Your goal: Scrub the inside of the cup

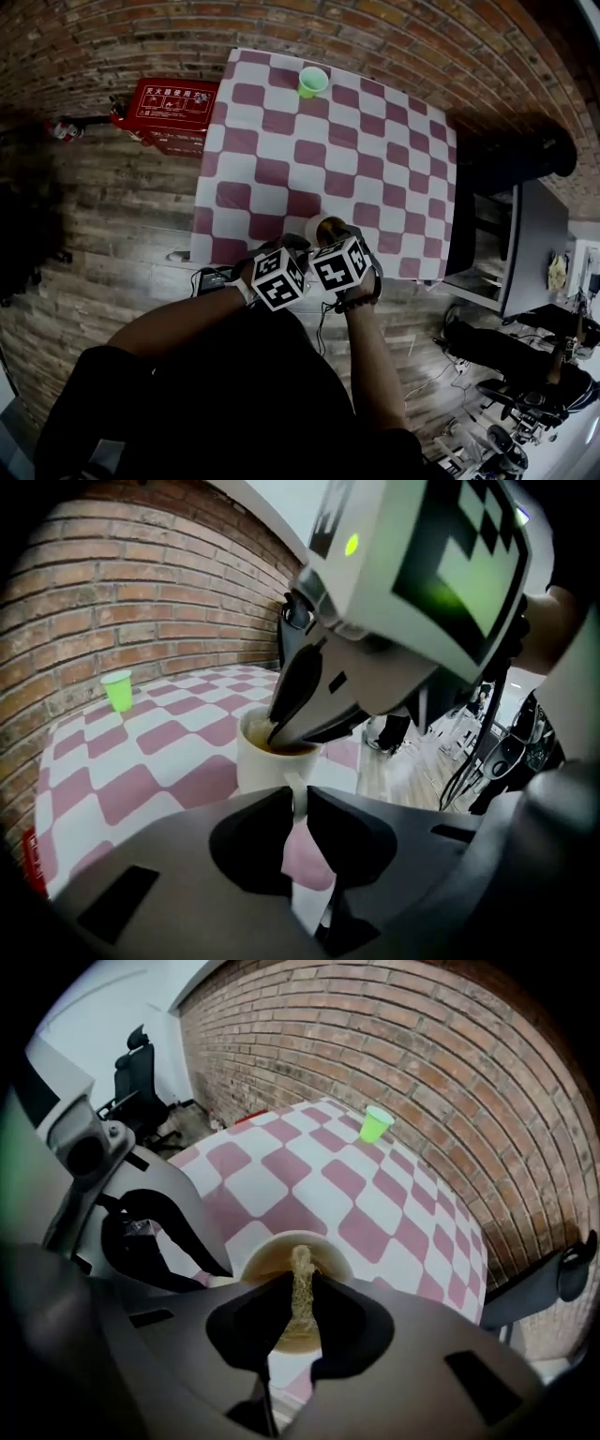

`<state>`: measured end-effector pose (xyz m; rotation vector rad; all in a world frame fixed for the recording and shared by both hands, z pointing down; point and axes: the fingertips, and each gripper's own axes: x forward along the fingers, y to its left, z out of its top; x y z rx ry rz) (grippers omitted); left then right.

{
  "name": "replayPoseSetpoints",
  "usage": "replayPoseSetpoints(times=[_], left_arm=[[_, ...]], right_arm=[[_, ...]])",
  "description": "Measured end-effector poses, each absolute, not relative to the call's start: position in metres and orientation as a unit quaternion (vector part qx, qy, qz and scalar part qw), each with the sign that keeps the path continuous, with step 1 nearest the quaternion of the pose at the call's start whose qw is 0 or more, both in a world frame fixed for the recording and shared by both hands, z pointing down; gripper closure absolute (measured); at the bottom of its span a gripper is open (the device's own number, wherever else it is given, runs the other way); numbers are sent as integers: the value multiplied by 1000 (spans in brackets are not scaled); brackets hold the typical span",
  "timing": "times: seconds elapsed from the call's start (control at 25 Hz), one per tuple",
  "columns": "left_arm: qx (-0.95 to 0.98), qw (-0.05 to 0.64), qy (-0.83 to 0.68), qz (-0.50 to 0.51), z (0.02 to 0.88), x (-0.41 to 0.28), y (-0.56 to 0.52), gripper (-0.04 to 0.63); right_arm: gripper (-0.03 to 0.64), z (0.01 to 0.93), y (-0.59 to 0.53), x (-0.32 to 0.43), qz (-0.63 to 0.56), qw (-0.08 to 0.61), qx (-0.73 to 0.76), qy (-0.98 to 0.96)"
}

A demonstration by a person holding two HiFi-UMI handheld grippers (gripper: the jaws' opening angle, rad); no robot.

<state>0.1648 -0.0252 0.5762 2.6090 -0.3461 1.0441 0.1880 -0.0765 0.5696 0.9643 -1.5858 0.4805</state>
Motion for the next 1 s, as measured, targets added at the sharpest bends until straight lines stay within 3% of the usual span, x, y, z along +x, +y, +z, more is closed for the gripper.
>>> replayPoseSetpoints(times=[0.36,0.76,1.0], left_arm=[[911,161,-122,359,577,165,-26,538],[911,161,-117,361,576,164,-25,540],[908,165,-138,360,576,153,-38,538]], right_arm=[[546,533,-80,203,169,569,435,-677],[546,423,-87,242,133,466,534,-693],[546,434,-80,215,135,474,449,-745]])
